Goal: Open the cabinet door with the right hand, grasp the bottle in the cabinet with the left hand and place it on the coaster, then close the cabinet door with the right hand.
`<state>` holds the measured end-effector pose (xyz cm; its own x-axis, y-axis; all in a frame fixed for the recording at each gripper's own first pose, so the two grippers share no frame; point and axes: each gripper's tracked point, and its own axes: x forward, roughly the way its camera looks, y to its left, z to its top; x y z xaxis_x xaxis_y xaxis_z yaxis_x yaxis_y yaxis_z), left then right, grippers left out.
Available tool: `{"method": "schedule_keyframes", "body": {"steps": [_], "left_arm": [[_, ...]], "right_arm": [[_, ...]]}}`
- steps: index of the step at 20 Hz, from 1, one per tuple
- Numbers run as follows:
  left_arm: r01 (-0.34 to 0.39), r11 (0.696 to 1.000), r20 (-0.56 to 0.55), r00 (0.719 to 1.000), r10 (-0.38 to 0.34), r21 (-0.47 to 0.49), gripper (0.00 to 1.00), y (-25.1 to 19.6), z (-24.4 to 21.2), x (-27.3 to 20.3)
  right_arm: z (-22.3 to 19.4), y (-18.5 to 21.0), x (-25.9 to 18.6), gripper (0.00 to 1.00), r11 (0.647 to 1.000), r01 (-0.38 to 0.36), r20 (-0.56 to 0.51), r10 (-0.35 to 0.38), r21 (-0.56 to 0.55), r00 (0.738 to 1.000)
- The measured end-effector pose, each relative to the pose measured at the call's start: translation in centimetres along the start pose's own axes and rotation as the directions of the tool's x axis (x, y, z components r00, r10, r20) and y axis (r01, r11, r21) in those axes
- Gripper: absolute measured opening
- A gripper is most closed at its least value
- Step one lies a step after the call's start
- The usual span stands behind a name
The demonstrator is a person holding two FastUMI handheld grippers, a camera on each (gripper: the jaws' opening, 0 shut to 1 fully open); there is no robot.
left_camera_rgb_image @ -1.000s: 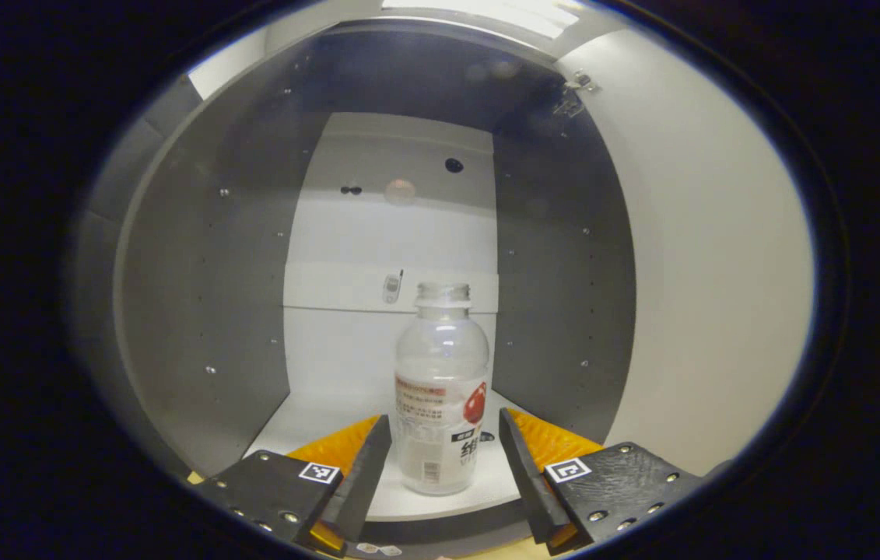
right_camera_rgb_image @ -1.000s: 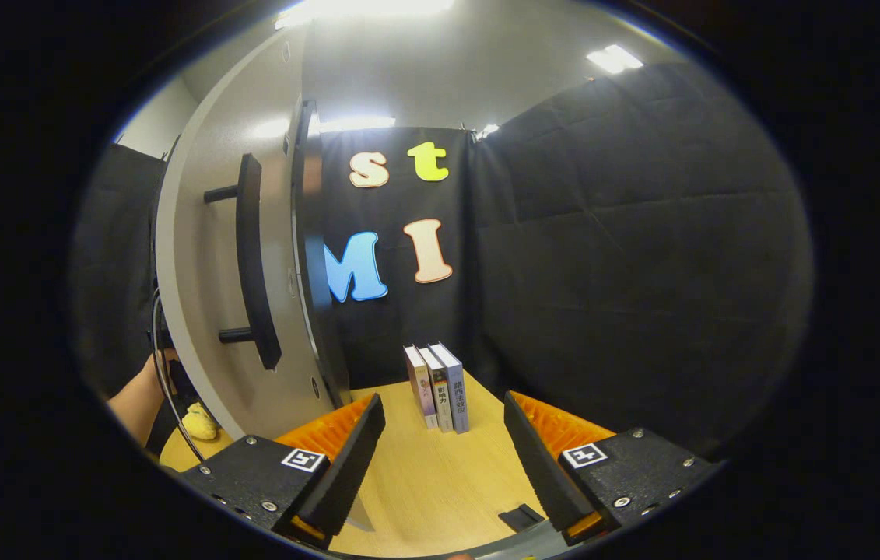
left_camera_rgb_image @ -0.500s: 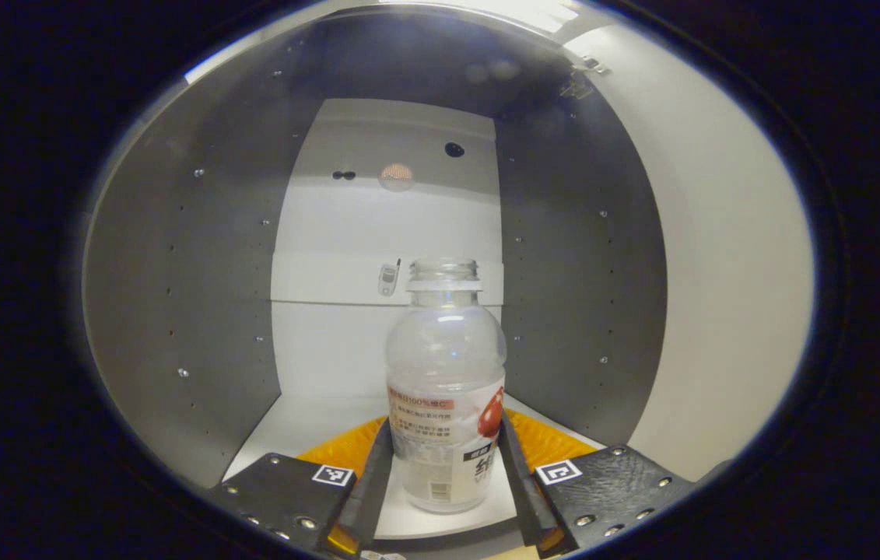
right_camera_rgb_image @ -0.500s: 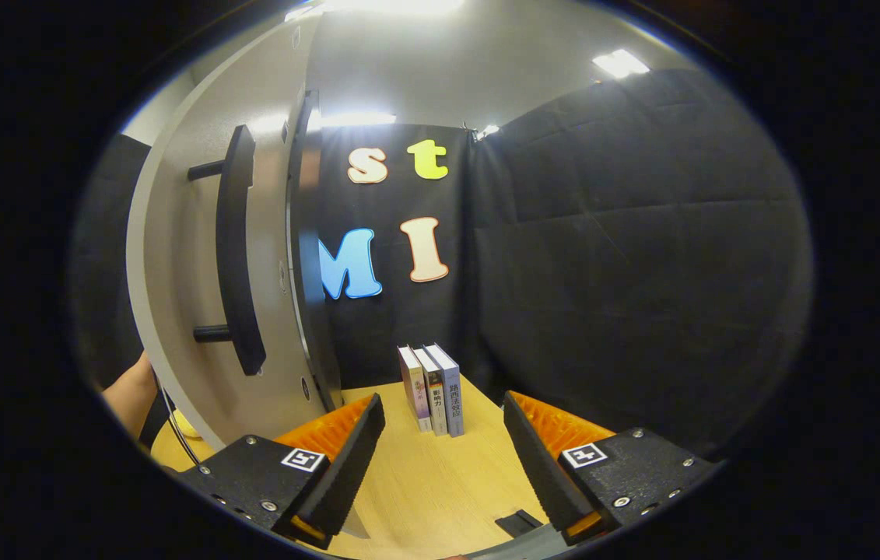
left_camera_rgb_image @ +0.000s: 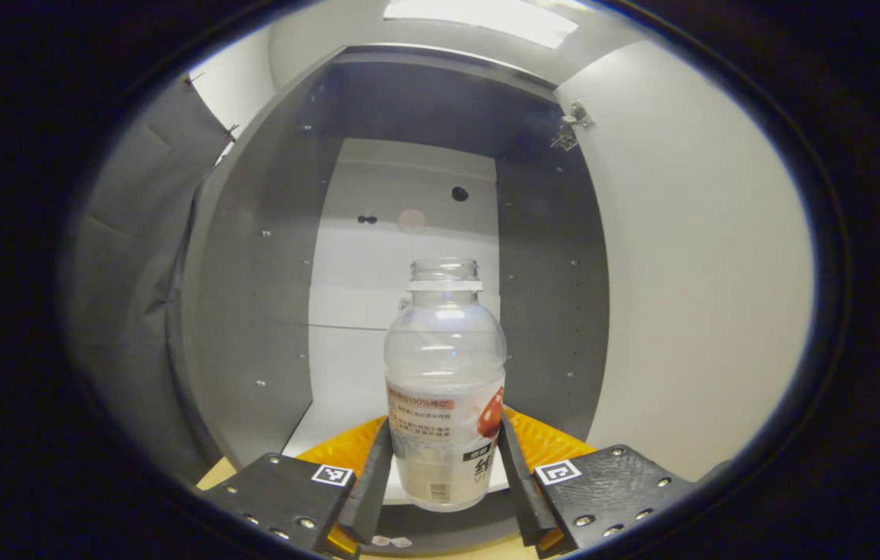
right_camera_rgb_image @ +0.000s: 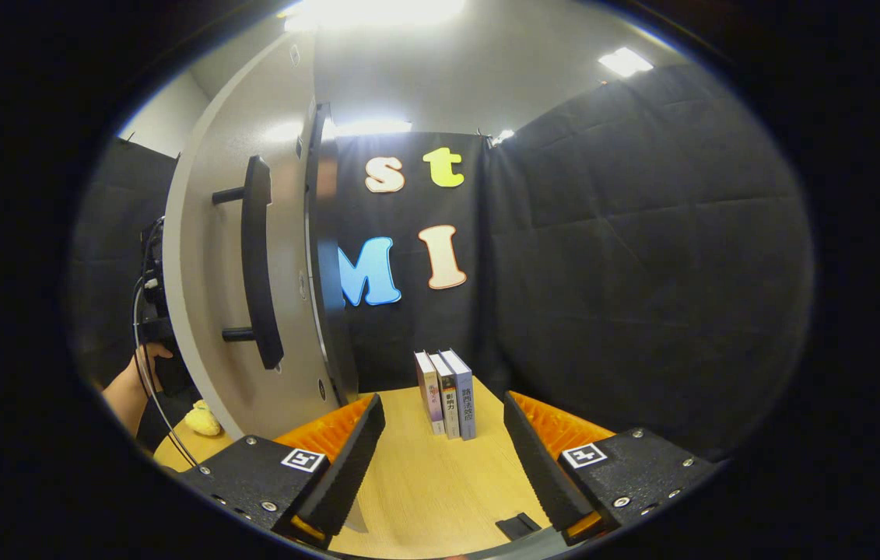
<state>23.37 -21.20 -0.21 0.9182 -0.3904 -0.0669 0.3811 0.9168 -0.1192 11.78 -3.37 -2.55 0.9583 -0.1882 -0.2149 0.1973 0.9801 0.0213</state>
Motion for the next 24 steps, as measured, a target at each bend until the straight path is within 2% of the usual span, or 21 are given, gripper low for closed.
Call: {"method": "schedule_keyframes", "body": {"steps": [1, 2, 3, 4, 5, 6, 10, 11, 12, 15, 16, 24], "left_arm": [[-0.006, 1.000, 0.005, 1.000, 0.006, 0.004, 0.69, -0.1, 0.2, -1.1], [-0.014, 1.000, 0.010, 1.000, 0.014, 0.006, 0.65, 0.0, 0.3, -2.4], [-0.020, 1.000, 0.016, 1.000, 0.020, 0.011, 0.65, -0.1, 0.4, -3.5], [-0.026, 0.999, 0.022, 0.999, 0.025, 0.018, 0.69, -0.2, 0.6, -4.4], [-0.033, 0.999, 0.024, 0.999, 0.032, 0.029, 0.65, -0.4, 0.6, -5.4], [-0.043, 0.998, 0.020, 0.999, 0.042, 0.041, 0.69, -0.4, 0.2, -6.6], [-0.071, 0.997, 0.010, 0.997, 0.070, 0.042, 0.67, -0.5, -0.9, -10.5], [-0.077, 0.996, 0.012, 0.997, 0.076, 0.039, 0.65, -0.6, -1.1, -11.4], [-0.082, 0.996, 0.015, 0.997, 0.081, 0.036, 0.69, -0.7, -1.4, -12.2], [-0.090, 0.995, 0.010, 0.996, 0.090, 0.033, 0.69, -0.8, -2.6, -14.6], [-0.094, 0.995, 0.011, 0.996, 0.093, 0.034, 0.65, -0.6, -2.9, -15.5], [-0.119, 0.993, 0.023, 0.993, 0.118, 0.029, 0.65, -0.6, -6.1, -21.2]], "right_arm": [[0.0, -0.1, -0.4, 0.95, 1.000, -0.014, -0.002, 0.014, 0.000, 1.000], [-0.1, -0.2, -0.6, 0.94, 1.000, -0.026, -0.003, 0.026, -0.001, 1.000], [-0.1, -0.3, -0.9, 0.94, 0.999, -0.039, -0.003, 0.039, -0.003, 0.999], [-0.1, -0.3, -1.3, 0.94, 0.999, -0.051, -0.004, 0.051, -0.004, 0.999], [-0.1, -0.3, -1.6, 0.94, 0.998, -0.062, -0.003, 0.062, -0.004, 0.998], [-0.1, -0.4, -1.9, 0.94, 0.997, -0.074, -0.003, 0.074, -0.005, 0.997], [-0.2, -0.6, -2.9, 0.94, 0.994, -0.111, -0.005, 0.111, -0.012, 0.994], [-0.2, -0.7, -3.2, 0.94, 0.993, -0.117, -0.006, 0.117, -0.019, 0.993], [-0.2, -0.9, -3.3, 0.94, 0.992, -0.120, -0.005, 0.120, -0.027, 0.993], [-0.2, -1.0, -4.0, 0.95, 0.989, -0.142, -0.003, 0.142, -0.034, 0.990], [-0.2, -0.8, -4.2, 0.95, 0.988, -0.150, 0.000, 0.150, -0.032, 0.989], [-1.6, -1.4, -4.9, 0.94, 0.983, -0.184, -0.011, 0.184, 0.001, 0.983]]}}
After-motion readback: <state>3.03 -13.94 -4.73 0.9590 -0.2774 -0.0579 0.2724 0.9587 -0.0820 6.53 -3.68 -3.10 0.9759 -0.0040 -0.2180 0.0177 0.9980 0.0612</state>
